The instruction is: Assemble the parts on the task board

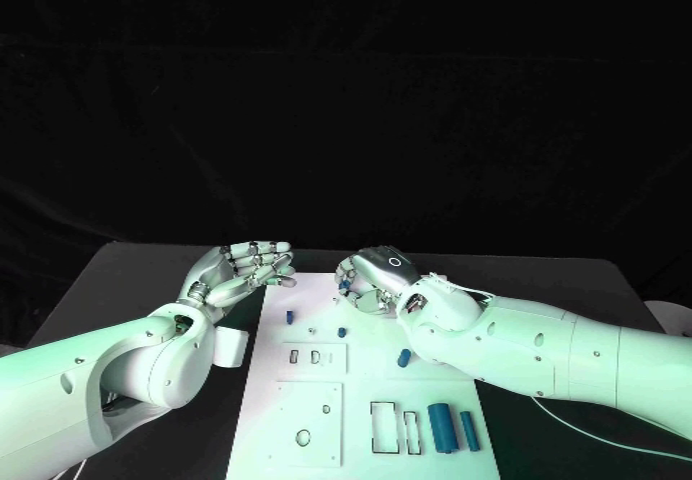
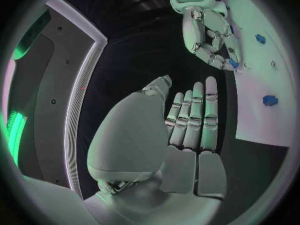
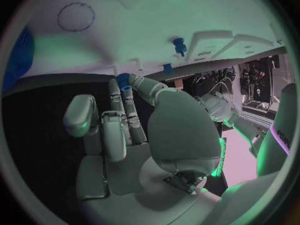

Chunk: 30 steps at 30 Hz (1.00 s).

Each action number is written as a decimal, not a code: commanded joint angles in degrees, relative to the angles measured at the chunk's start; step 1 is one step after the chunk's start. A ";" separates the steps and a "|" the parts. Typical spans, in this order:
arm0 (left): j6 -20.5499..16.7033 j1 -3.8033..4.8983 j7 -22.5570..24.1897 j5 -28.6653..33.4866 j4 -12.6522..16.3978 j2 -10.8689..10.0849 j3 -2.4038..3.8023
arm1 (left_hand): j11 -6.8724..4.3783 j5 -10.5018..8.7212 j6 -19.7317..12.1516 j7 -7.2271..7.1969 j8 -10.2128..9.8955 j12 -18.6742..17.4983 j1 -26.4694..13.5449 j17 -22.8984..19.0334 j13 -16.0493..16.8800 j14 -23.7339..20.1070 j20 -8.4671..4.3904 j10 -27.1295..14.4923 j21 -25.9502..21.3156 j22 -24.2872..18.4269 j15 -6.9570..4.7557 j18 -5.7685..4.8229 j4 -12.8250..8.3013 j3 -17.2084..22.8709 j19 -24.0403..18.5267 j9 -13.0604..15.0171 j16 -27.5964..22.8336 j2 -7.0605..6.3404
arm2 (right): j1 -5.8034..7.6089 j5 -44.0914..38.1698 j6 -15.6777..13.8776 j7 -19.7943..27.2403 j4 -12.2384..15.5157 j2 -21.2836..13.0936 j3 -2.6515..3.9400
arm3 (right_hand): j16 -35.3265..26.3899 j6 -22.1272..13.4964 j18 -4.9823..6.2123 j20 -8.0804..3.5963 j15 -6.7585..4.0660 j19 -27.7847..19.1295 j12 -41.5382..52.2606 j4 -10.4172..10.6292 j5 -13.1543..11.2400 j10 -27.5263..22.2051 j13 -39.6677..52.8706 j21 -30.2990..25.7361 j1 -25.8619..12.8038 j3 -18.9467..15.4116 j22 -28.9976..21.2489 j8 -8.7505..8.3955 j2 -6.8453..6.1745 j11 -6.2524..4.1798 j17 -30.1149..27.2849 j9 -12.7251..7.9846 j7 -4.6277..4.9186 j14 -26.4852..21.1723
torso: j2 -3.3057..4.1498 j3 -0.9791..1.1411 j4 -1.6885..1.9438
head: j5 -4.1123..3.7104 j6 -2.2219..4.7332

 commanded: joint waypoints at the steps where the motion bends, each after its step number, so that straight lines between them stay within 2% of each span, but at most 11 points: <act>1: -0.02 0.10 0.22 -0.20 0.04 0.04 0.06 | 0.04 -0.20 -0.41 0.54 -0.26 -0.23 -0.06 0.10 -0.07 -0.22 -0.05 -0.55 0.19 0.05 0.32 0.28 -0.21 -0.04 -0.33 0.08 0.23 -0.16 | 0.10 -0.96 -1.24 -0.99 -0.14 0.07 0.10 | 0.19 -0.27 -0.43 -0.25 -0.27 0.07 0.13 -0.41 0.24 2.44 0.32 0.19 0.55 -0.05 0.03 0.30 0.68 -2.46 3.52 0.07 -0.03 3.96 | 0.06 -0.02 0.08 | -0.17 0.23; 7: -0.04 0.13 0.18 -0.20 0.06 0.10 0.06 | 0.05 -0.22 -0.44 0.55 -0.26 -0.26 0.01 0.15 -0.07 -0.25 -0.05 -0.60 0.34 0.14 0.33 0.27 -0.33 0.01 -0.43 0.09 0.23 -0.15 | 0.30 -1.01 -0.95 -1.56 -1.56 0.82 0.19 | 0.30 -0.31 -0.52 -0.25 -0.28 0.27 0.09 -0.42 0.33 2.40 0.36 0.49 0.49 -0.07 0.49 0.29 0.61 -2.46 3.76 0.11 -0.04 4.00 | 0.20 -0.06 0.27 | -0.37 0.34; 15: 0.01 0.16 0.21 -0.20 0.11 0.23 0.06 | 0.06 -0.24 -0.45 0.54 -0.26 -0.27 0.04 0.19 -0.06 -0.26 -0.05 -0.61 0.43 0.20 0.33 0.27 -0.40 0.03 -0.51 0.10 0.22 -0.14 | 0.39 -0.92 -0.31 -1.57 -3.18 2.00 0.22 | 0.34 -0.43 -0.51 -0.25 -0.27 0.25 -0.01 -0.40 0.35 2.26 0.40 0.50 0.33 -0.12 0.53 0.24 0.48 -2.43 3.79 0.16 -0.03 4.01 | 0.27 -0.07 0.31 | -0.41 0.42; 19: 0.02 0.16 0.21 -0.20 0.14 0.25 0.06 | 0.06 -0.24 -0.45 0.54 -0.26 -0.27 0.04 0.19 -0.06 -0.26 -0.05 -0.61 0.43 0.20 0.33 0.27 -0.40 0.03 -0.51 0.10 0.22 -0.14 | 0.40 -0.86 0.22 -1.51 -3.78 2.44 0.22 | 0.34 -0.48 -0.51 -0.24 -0.26 0.24 -0.04 -0.38 0.36 2.22 0.41 0.50 0.27 -0.14 0.54 0.21 0.43 -2.41 3.78 0.18 -0.02 4.01 | 0.25 -0.13 0.34 | -0.44 0.33; 30: 0.01 0.19 0.09 -0.20 0.06 0.28 0.06 | 0.06 -0.27 -0.46 0.54 -0.26 -0.27 0.00 0.21 -0.06 -0.29 -0.04 -0.62 0.48 0.24 0.35 0.26 -0.41 0.02 -0.58 0.10 0.21 -0.15 | 0.24 -0.37 3.26 -1.24 -4.40 3.09 0.20 | 0.31 -0.61 -0.48 -0.21 -0.22 0.11 -0.13 -0.25 0.26 2.12 0.47 0.38 0.00 -0.21 0.39 0.14 0.37 -2.37 3.69 0.24 0.01 3.99 | 0.29 -0.12 0.30 | -0.26 -0.09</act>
